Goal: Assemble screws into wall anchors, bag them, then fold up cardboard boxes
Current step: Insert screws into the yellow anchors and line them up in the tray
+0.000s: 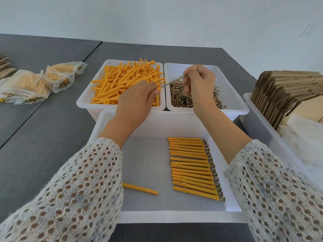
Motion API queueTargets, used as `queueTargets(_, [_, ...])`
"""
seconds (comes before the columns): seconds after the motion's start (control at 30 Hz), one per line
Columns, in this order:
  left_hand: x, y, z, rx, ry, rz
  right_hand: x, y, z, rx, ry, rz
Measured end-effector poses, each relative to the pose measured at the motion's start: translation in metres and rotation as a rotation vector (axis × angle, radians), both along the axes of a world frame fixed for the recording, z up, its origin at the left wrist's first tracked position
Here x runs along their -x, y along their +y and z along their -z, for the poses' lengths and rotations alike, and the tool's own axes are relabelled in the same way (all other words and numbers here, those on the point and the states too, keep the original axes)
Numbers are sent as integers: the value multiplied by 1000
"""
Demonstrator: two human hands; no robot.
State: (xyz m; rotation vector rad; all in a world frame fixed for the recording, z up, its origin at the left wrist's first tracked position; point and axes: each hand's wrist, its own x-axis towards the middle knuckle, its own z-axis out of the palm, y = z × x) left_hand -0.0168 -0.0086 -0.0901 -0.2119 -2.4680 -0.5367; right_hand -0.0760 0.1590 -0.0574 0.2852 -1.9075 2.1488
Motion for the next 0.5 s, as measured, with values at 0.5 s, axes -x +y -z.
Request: queueTargets(0.5, [1, 14, -5, -250, 56, 114, -4, -9, 5, -247, -8, -331])
